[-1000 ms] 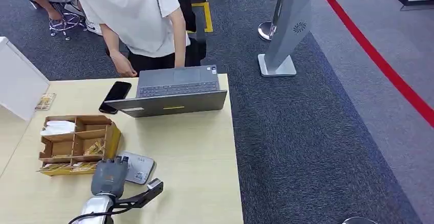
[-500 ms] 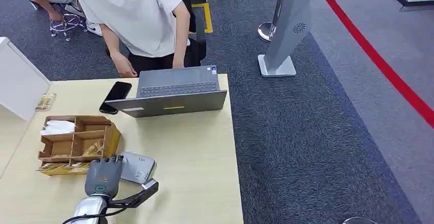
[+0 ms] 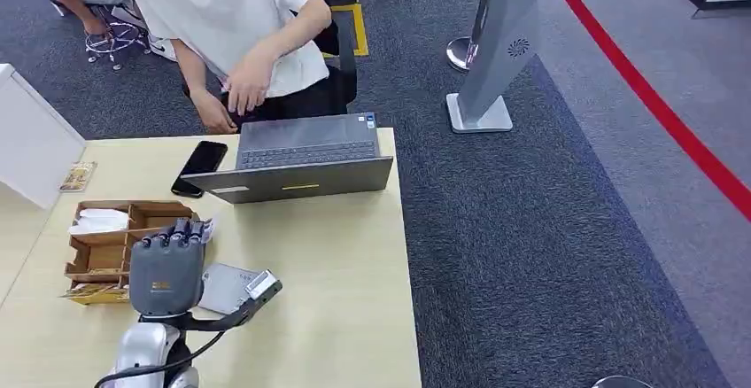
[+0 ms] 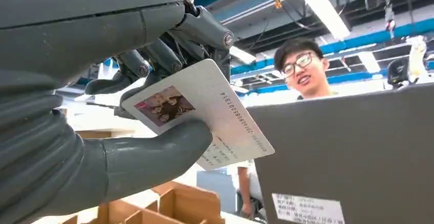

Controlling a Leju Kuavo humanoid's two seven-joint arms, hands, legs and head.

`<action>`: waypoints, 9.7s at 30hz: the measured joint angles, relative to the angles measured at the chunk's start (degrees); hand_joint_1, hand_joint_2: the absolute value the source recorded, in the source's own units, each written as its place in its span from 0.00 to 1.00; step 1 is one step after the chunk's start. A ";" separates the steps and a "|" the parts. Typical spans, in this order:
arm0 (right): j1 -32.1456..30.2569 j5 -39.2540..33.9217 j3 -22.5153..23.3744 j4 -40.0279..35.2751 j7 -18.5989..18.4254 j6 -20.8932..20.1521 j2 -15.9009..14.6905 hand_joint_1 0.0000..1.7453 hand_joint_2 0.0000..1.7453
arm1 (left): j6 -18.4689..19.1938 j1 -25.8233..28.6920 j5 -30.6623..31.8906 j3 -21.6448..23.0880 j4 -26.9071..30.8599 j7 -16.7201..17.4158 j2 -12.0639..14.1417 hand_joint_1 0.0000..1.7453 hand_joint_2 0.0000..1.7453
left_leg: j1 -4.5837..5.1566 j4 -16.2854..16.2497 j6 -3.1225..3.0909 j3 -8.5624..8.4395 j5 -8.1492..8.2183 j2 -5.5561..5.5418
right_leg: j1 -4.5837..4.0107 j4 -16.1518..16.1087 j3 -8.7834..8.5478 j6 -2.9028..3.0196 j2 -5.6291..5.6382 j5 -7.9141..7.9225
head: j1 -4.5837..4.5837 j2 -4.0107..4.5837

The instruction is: Pass the card to the sensor for recognition and then transmit it.

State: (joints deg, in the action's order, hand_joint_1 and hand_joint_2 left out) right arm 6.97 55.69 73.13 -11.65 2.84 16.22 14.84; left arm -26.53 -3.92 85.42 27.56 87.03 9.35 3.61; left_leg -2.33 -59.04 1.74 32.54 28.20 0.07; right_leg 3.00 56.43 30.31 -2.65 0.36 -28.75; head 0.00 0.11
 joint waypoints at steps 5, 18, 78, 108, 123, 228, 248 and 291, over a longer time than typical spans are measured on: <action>0.00 0.00 -0.20 0.00 0.00 -0.09 0.00 0.00 1.00 | 0.00 0.00 0.02 0.00 0.52 -0.02 0.00 1.00 1.00 | 0.01 -0.01 0.00 0.02 0.00 0.00 | 0.01 0.00 0.00 0.00 0.00 0.00 | 0.00 0.00; 0.00 0.07 -0.31 0.00 0.00 -0.09 0.00 0.00 1.00 | -0.90 -0.02 0.20 -0.02 0.72 -0.18 0.00 1.00 1.00 | 0.00 0.00 0.00 0.04 0.00 0.00 | 0.00 0.00 0.01 0.00 0.00 0.00 | 0.00 0.00; 0.80 4.13 -5.68 0.13 -1.99 1.18 0.26 0.00 1.00 | -13.05 -16.29 -5.40 -22.01 -19.45 -8.94 4.44 0.00 1.00 | -0.03 0.01 0.05 0.08 0.04 0.12 | -0.01 0.00 0.10 0.00 0.15 0.00 | 0.11 0.00; 0.80 3.96 -5.70 0.15 -2.01 1.27 0.28 0.00 1.00 | -13.07 -16.55 -5.01 -22.84 -21.27 -9.05 3.82 0.00 1.00 | -0.02 -0.01 0.03 0.08 0.02 0.11 | -0.01 0.00 0.07 0.00 0.15 0.02 | 0.11 0.00; -0.40 -3.06 -2.51 0.02 0.48 0.00 0.17 0.00 1.00 | -13.31 16.74 2.51 -21.88 16.98 -26.16 -2.23 0.00 1.00 | 0.01 0.01 -0.05 -0.16 0.56 0.40 | 0.03 -0.17 -0.12 -0.16 0.39 -0.33 | 0.09 0.00; -0.36 -3.71 -0.15 -0.02 -0.55 -0.44 0.00 0.00 1.00 | 13.74 17.65 -3.03 -12.26 9.37 4.98 12.11 0.00 1.00 | -0.02 0.02 -0.05 -0.25 0.46 0.26 | -0.01 -0.14 -0.27 -0.12 0.27 -0.32 | 0.11 0.00; -0.35 -2.91 -1.81 -0.02 -1.33 0.37 0.00 0.00 1.00 | 6.71 11.84 1.62 -17.79 0.52 3.69 4.39 0.00 1.00 | -0.01 0.02 -0.08 -0.26 0.44 0.24 | 0.00 -0.14 -0.31 -0.12 0.25 -0.30 | 0.13 0.00; -0.35 -2.91 -1.86 -0.02 -1.36 0.37 0.00 0.00 1.00 | 6.69 11.68 1.68 -18.49 -0.48 3.69 3.30 0.00 1.00 | -0.02 0.02 -0.08 -0.26 0.44 0.24 | 0.00 -0.14 -0.31 -0.12 0.25 -0.30 | 0.11 0.00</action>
State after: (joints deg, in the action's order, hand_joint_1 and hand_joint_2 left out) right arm 6.61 52.78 71.28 -11.67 1.49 16.59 14.84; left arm -19.85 7.77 87.10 9.07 86.56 13.05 6.91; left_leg -2.34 -59.02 1.66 32.28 28.65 0.31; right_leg 2.99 56.29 29.99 -2.77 0.61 -29.05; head 0.11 0.11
